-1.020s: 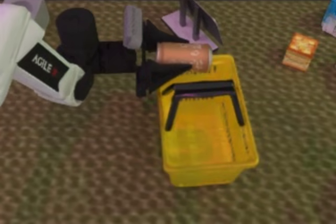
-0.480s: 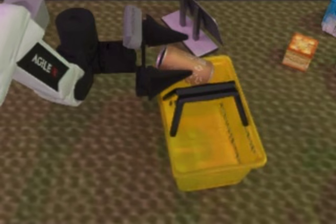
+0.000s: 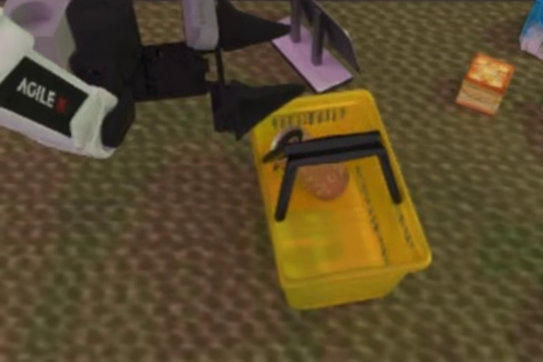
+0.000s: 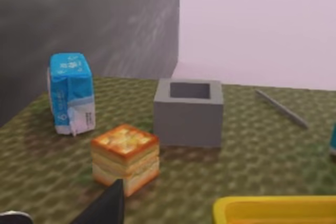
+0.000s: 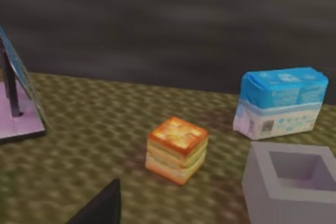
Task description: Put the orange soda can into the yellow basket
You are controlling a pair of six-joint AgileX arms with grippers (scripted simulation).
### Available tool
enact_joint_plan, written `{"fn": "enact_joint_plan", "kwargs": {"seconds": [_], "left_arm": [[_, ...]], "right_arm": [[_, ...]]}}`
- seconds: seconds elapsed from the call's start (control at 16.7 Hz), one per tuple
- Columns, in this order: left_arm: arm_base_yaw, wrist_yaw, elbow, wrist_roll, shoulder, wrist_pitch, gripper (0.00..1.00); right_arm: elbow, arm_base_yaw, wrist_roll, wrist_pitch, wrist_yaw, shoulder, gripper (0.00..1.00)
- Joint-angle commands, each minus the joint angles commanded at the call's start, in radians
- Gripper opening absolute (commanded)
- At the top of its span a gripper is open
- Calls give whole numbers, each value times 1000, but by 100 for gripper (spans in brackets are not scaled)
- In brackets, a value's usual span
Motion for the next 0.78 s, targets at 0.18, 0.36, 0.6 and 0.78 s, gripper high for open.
{"fn": "enact_joint_plan", "kwargs": {"seconds": [0.18,0.36,0.6,0.78], "left_arm": [[34,-114,-87,-26,-196,-95,100],[79,-259,-212,-53,-456,-223,100],[145,-481,-427,-82,-864,-433,100],[192,-654,-609,-90,-1199,-601,100]], "right_arm": [[189,67,-103,-138,0,195,100],[433,147,-228,-310,2,459,100],[804,269,-419,-575,1,877,100],[1085,361,-561,-773,0,1197,100]]}}
